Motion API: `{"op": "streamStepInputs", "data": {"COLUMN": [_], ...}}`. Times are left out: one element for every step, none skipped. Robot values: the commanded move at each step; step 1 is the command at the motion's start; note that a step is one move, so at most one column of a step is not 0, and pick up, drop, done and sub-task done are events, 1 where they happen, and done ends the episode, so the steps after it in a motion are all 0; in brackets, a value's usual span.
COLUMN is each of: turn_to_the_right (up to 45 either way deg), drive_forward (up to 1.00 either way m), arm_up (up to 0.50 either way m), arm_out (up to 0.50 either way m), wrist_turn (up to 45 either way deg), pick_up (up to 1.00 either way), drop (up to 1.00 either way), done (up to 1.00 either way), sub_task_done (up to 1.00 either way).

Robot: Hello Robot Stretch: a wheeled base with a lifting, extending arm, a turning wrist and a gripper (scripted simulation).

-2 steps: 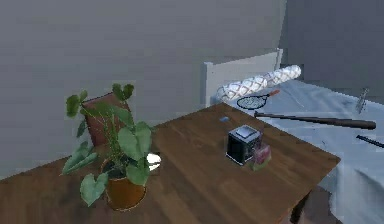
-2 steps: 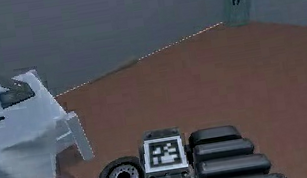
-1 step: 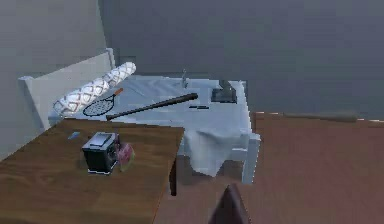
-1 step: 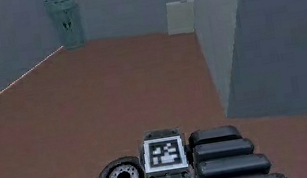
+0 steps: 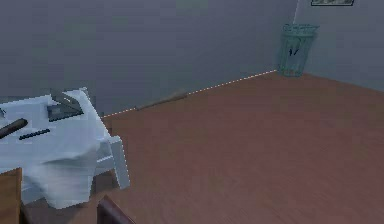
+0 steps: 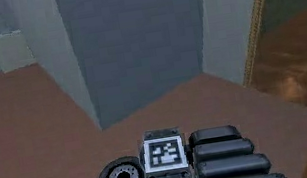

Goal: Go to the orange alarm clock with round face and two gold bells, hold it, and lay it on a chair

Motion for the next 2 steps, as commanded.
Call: {"op": "streamStepInputs", "data": {"turn_to_the_right": [3.0, -45.0], "drive_forward": [0.0, 0.0], "arm_up": [0.0, 0.0], "arm_out": [0.0, 0.0], "wrist_turn": [0.0, 0.0], "pick_up": [0.0, 0.0], "drop": [0.0, 0.0], "done": [0.0, 0.0], "sub_task_done": [0.0, 0.0]}}
